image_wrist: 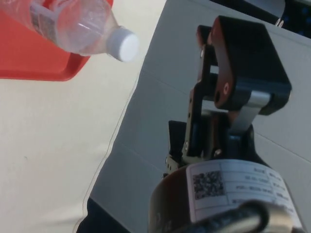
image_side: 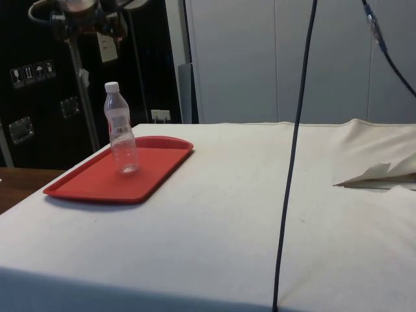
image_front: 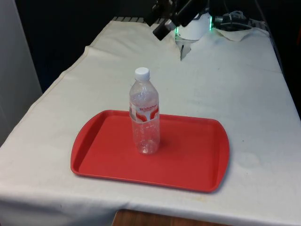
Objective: Place the bottle upright on the tray.
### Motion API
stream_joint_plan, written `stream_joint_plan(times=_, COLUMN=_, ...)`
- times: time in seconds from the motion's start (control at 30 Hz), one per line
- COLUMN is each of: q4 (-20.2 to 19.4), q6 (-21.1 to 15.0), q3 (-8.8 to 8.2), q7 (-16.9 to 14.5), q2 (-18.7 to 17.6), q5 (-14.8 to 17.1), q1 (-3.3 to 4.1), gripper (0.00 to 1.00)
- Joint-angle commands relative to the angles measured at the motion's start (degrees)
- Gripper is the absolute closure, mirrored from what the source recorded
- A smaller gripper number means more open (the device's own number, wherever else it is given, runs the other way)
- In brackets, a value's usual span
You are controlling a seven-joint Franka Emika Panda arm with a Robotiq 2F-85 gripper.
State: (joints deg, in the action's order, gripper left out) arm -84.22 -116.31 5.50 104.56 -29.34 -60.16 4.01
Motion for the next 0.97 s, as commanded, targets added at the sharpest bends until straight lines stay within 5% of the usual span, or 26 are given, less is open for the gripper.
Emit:
stream_joint_plan(times=0.0, q4=0.23, q6=0.34, q3=0.34, q7=-0.92, q2=0.46, q5=1.09, q1=-0.29, gripper=0.00)
stream_joint_plan(times=0.93, q4=3.90, q6=4.13, q3=0.74, q7=-3.27, q2=3.67, q5=1.83, q1=0.00, gripper=0.00)
